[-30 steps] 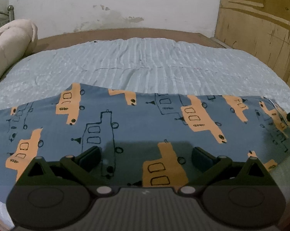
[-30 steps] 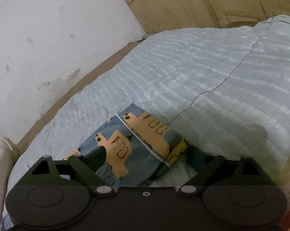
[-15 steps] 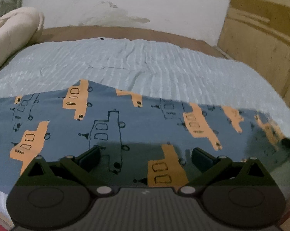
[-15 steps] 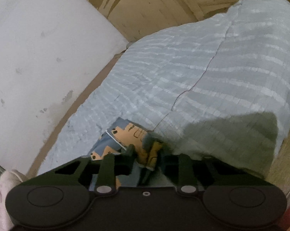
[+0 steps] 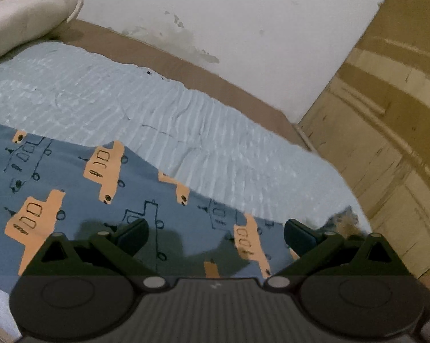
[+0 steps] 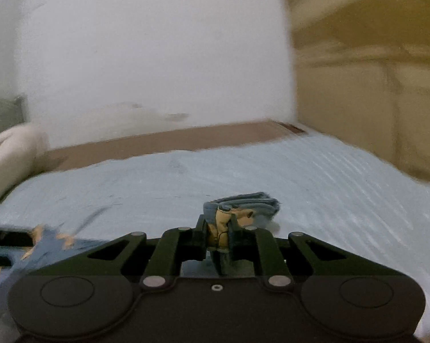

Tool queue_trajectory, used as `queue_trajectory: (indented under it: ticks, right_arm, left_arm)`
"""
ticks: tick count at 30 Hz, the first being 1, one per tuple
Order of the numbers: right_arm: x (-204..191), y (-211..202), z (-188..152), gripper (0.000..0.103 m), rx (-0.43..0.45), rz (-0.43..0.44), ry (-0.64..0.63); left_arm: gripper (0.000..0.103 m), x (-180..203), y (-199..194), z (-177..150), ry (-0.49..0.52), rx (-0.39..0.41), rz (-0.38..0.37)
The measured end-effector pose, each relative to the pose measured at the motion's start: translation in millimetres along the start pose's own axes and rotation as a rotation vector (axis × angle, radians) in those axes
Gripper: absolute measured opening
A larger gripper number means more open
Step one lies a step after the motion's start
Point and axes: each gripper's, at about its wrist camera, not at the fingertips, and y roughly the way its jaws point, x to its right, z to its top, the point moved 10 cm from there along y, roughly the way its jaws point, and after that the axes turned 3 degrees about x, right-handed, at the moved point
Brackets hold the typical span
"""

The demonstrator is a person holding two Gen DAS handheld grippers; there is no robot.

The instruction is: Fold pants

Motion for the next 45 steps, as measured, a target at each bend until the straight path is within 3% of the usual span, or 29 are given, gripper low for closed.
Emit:
queue_trajectory:
  ticks: [5, 8, 11, 14, 17, 25, 29, 40, 45]
  right_arm:
    - [-77, -18, -14, 0.013, -0.02, 0.192, -0.152]
    - [-108, -18, -45, 0.013, -0.095, 0.269, -0.187]
    - [-120, -10, -80, 0.013, -0.176, 0.283, -0.191]
    - [-117, -9, -86, 0.013, -0.171, 0.288, -0.144]
    - [-106, -13, -79, 0.013, -0.162, 0.318, -0.029]
    - [-61, -10, -94, 0.014, -0.202, 0.415, 0.49]
    - [-57, -15, -97, 0.013, -0.194, 0.423, 0.525]
    - [-57, -16, -100, 0.013, -0.182, 0.414, 0.461]
    - [-60, -16, -100, 0.013, -0.181, 0.4, 0.422]
  left_arm:
    - [0.102, -11, -6, 1, -0.014, 0.008, 0.002]
    - [0.102, -18, -4, -7, -0.013, -0.016, 0.021]
    - [0.102, -23, -1, -16, -0.006, -0.046, 0.029]
    - [0.102, -19, 5, -22, 0.003, -0.066, 0.021]
    - [0.102, -9, 13, -26, 0.018, -0.084, -0.01]
    - [0.101, 29, 50, -44, -0.002, -0.2, -0.105]
    - [0.088, 42, 70, -53, 0.017, -0.244, -0.104]
    - [0.033, 37, 88, -56, 0.032, -0.271, 0.004]
    - [0.017, 39, 91, -56, 0.024, -0.282, -0.007]
